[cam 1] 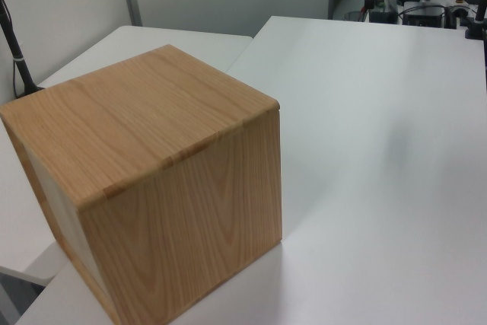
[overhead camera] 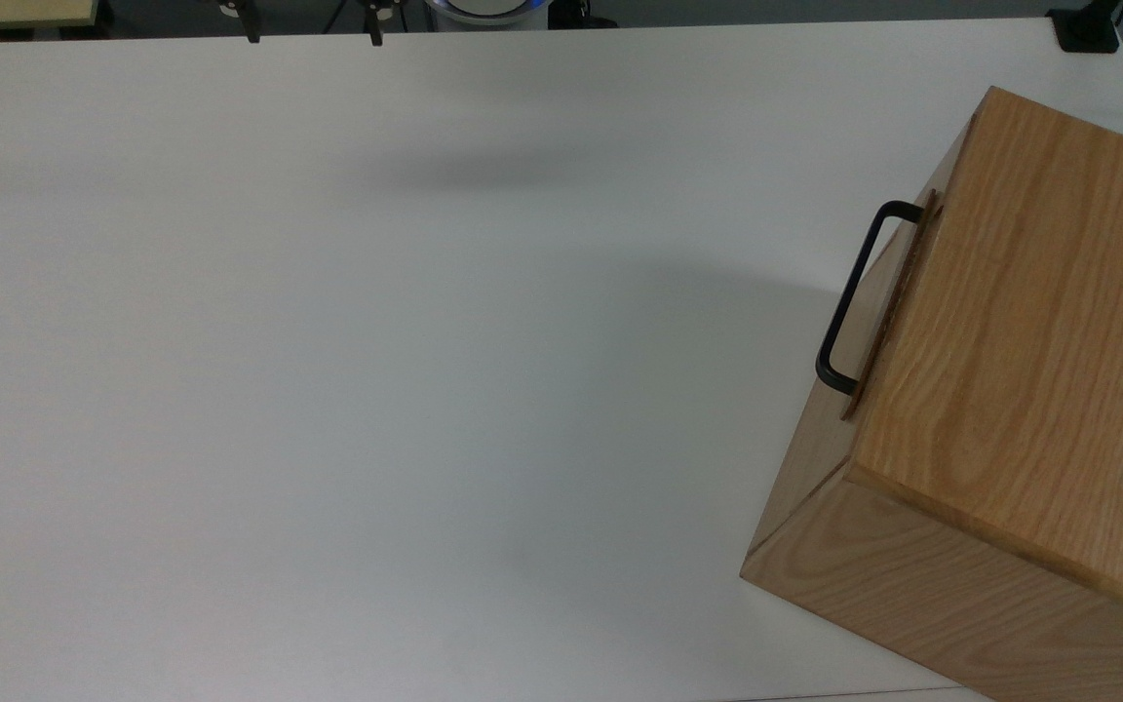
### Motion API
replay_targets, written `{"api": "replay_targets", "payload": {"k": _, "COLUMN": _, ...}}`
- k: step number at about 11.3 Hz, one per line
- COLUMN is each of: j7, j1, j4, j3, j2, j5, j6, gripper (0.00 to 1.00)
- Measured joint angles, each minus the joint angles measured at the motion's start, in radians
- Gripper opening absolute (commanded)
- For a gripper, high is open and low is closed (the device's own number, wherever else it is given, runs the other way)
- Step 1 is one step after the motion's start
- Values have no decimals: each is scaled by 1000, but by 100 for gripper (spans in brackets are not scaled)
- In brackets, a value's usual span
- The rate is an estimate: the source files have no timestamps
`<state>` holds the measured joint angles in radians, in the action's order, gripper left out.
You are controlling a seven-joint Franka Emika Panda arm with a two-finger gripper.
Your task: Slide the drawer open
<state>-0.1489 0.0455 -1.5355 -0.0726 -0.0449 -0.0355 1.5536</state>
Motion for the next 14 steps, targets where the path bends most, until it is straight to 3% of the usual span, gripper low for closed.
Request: {"api": "replay_targets", "payload": {"k": 14, "j7": 0, "j1": -3, "j4": 1, "j3": 5, "j2": 0, "j5": 28, "j6": -20, "gripper": 100}}
